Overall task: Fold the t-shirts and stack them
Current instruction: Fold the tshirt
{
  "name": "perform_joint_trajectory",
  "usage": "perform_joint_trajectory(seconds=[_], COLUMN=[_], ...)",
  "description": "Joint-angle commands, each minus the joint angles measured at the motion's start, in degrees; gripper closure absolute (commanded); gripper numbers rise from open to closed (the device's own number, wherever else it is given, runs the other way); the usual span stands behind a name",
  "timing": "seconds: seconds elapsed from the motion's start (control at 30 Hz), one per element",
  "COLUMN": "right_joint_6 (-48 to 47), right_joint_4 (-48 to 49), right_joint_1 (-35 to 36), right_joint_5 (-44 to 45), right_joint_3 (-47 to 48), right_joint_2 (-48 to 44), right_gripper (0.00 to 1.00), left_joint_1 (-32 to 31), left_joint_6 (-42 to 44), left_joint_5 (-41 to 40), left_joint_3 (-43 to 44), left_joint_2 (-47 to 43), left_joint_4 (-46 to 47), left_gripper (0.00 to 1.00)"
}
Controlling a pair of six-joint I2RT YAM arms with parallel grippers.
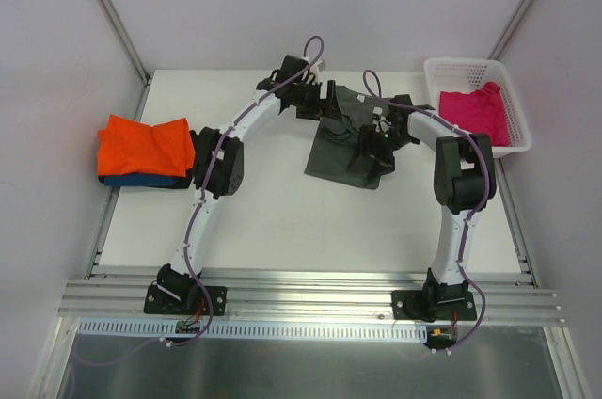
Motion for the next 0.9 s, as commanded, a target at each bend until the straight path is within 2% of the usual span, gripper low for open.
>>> perform_joint_trajectory(seconds=[0.0, 0.17, 0.33, 0.47, 0.6, 0.77, 0.8, 0.87], right_joint_6=[-2.01, -2.18, -2.88, -3.33, -0.52, 4.48, 5.02, 6.42], right_joint_4=[1.42, 1.42, 0.28, -1.65, 0.80, 4.58, 4.93, 5.11], right_joint_1=[0.68, 0.68, 0.68, 0.24, -1.25, -1.96, -1.96, -1.87], right_joint_5=[0.58, 0.85, 0.67, -1.26, -4.24, -7.67, -8.81, -9.17], right_joint_3=[-1.22, -2.19, 0.18, 4.74, 6.85, 10.99, 11.95, 15.11], right_joint_2=[-1.99, -2.26, -3.57, -5.68, -6.65, -2.89, -1.65, 0.72], right_gripper=[0.24, 0.24, 0.24, 0.24, 0.24, 0.24, 0.23, 0.23], left_joint_1=[-0.22, -0.48, 0.40, 0.66, 0.14, -1.18, -1.44, -2.15], left_joint_6=[2.33, 2.95, 4.53, 1.82, 1.36, 5.23, 5.32, 5.67], left_joint_5=[-2.11, -3.17, -4.40, -0.19, 2.37, 1.93, 1.93, 1.58], left_joint_3=[2.95, 2.60, 0.41, -7.84, -15.76, -20.69, -21.04, -21.22], left_joint_2=[1.28, 1.11, -3.98, -12.59, -19.45, -20.78, -20.69, -20.87], left_joint_4=[2.45, 2.46, -0.43, -1.24, -1.59, -2.73, -2.82, -2.90], left_gripper=[0.09, 0.09, 0.11, 0.22, 0.30, 0.41, 0.49, 0.52])
